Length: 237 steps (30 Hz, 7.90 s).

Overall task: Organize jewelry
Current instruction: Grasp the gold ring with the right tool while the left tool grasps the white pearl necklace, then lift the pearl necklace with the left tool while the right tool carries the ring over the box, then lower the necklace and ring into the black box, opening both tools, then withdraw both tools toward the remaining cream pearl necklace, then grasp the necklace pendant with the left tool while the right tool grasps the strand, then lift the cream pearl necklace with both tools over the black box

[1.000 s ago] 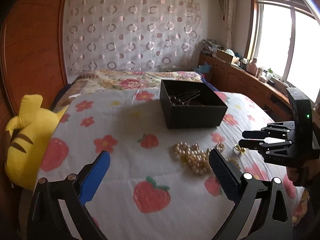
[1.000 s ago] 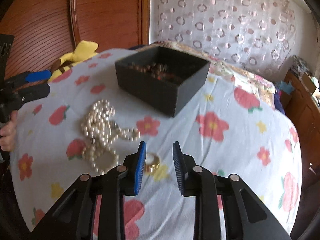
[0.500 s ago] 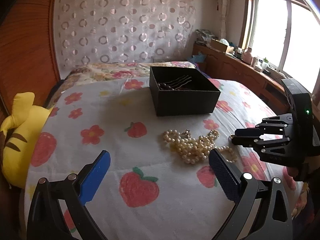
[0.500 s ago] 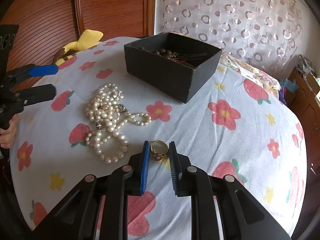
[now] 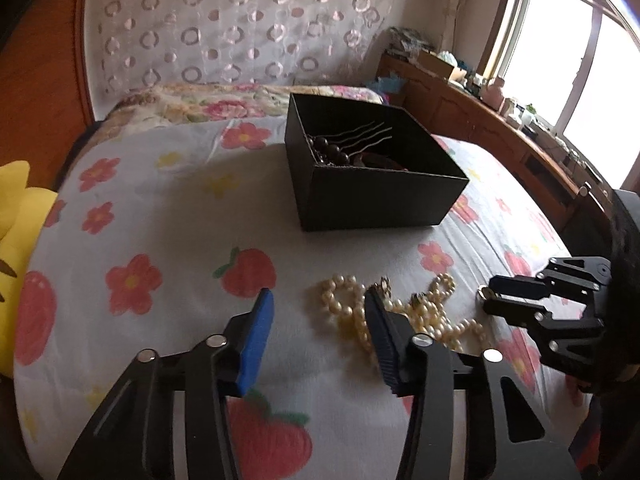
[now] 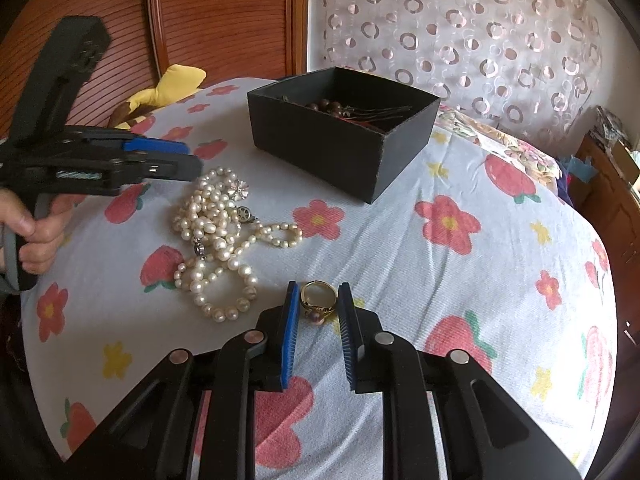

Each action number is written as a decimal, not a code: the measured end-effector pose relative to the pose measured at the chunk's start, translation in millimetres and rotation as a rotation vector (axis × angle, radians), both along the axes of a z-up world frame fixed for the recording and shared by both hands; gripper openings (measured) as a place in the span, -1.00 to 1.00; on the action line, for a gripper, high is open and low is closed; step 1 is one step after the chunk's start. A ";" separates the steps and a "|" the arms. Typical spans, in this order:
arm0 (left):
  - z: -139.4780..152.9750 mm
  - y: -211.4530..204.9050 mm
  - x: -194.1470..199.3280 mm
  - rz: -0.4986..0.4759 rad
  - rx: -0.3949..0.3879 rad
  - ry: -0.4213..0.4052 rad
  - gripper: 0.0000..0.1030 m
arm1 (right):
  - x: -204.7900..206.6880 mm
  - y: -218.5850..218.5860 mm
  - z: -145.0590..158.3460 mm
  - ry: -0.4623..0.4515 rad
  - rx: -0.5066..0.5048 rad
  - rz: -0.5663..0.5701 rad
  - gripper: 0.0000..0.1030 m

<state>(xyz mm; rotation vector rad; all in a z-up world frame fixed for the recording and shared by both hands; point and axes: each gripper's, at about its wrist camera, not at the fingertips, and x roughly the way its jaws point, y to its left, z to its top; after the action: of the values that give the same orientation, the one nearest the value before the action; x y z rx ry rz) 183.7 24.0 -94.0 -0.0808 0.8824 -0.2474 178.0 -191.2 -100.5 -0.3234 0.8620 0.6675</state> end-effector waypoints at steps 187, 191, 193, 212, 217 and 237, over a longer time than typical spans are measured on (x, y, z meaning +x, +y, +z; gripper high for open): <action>17.3 -19.0 -2.0 -0.083 0.070 -0.067 -0.76 | 4.4 16.4 9.7 -0.011 0.066 0.015 -0.42; 24.0 -3.9 -13.1 -0.048 0.064 -0.091 -0.76 | 1.1 31.6 9.8 0.003 0.079 0.048 -0.42; 26.2 3.1 -19.2 -0.035 0.068 -0.100 -0.76 | -0.8 40.6 9.8 0.010 0.082 0.070 -0.42; 41.4 23.6 -42.0 -0.004 0.052 -0.145 -0.76 | 0.5 79.6 7.8 0.018 -0.008 0.140 -0.75; 48.7 21.7 -46.6 -0.009 0.056 -0.162 -0.76 | -2.0 73.3 17.7 -0.001 0.012 0.143 -0.79; 101.9 5.3 -33.3 -0.026 0.075 -0.261 -0.76 | 23.0 40.5 160.6 -0.310 0.122 0.074 -0.84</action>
<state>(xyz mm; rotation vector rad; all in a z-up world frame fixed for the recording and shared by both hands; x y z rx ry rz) 150.4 29.2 7.9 0.0321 0.6327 -0.2432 200.9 -150.7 60.1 -0.3395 0.5135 0.7132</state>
